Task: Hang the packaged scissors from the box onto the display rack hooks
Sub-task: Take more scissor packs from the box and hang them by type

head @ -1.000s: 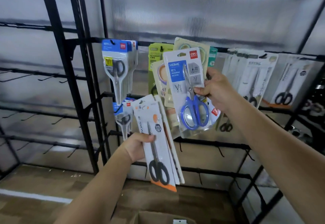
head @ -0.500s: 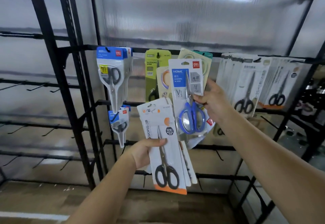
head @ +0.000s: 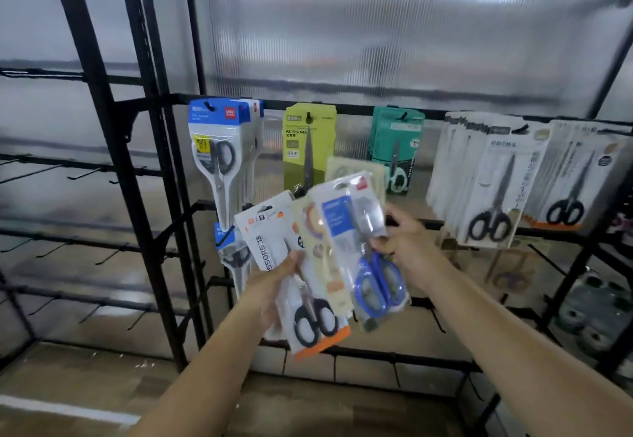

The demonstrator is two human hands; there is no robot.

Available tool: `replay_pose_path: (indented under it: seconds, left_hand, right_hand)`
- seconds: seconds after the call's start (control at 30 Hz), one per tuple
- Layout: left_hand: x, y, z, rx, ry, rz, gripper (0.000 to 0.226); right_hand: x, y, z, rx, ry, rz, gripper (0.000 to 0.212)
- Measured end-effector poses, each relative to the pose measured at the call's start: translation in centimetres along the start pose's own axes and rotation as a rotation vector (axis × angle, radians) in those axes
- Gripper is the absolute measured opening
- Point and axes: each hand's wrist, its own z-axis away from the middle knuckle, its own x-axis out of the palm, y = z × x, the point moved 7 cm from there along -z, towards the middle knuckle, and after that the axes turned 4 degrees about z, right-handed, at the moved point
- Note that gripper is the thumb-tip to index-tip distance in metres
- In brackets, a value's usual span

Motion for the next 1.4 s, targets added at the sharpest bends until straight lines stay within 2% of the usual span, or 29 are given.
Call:
replay_pose_path:
  seconds: [0.07, 0.17, 0.37, 0.43, 0.53, 0.63, 0.8, 1.0, 1.17, 1.3, 1.4]
  left_hand:
    - [1.7, -1.6, -0.1, -0.086, -0.032, 0.085, 0.053]
    - [3.3, -3.8, -0.2, -0.119, -0.084, 0.145, 0.065]
    - [3.5, -8.3, -0.1, -0.194, -0.14, 0.261, 0.05]
    - [3.8, -9.4, 0.1, -0.224, -0.185, 0.285, 0.043]
    - [4.3, -10.9, 0.1, -0.261, -0.223, 0.192, 0.032]
    - [4.6, -12.0, -0.2, -0.257, -0.199, 0.084, 0.039]
    - [5.6, -14.1, 0.1, -0.303, -0.221, 0.088, 0.041]
    - [4.6, -15.2, 0.0, -0.358, -0.097, 0.137, 0.038]
    - [2.5, -14.0, -0.5, -0.321, -0.051, 0.093, 0.064]
    - [0.9, -13.1, -0.8, -0.296, -0.044, 0.101, 0.062]
    - [0.5, -12.7, -1.2, -0.281, -0.056, 0.097, 0.071]
  right_hand:
    - [0.9, 2.1, 0.1, 0.066, 0.049, 0.095, 0.057]
    - [1.3, 4.9, 0.4, 0.114, 0.103, 0.111, 0.027]
    - [1.1, 8.7, 1.8, 0.116, 0.077, 0.143, 0.019]
    - [0.2, 9.8, 2.5, 0.132, 0.11, 0.136, 0.02]
    - [-1.7, 11.2, 3.2, 0.167, 0.175, 0.133, 0.022]
    - [-3.5, 12.2, 3.6, 0.195, 0.207, 0.112, 0.022]
    - [-5.9, 13.4, 4.6, 0.214, 0.277, 0.101, 0.021]
    - [-8.6, 15.0, 5.1, 0.246, 0.401, -0.073, 0.017]
    - [-9.5, 15.6, 4.5, 0.231, 0.46, -0.075, 0.02]
    - [-9.5, 16.0, 3.3, 0.209, 0.485, -0.122, 0.045]
    - [-9.2, 16.4, 2.4, 0.189, 0.461, -0.094, 0.046]
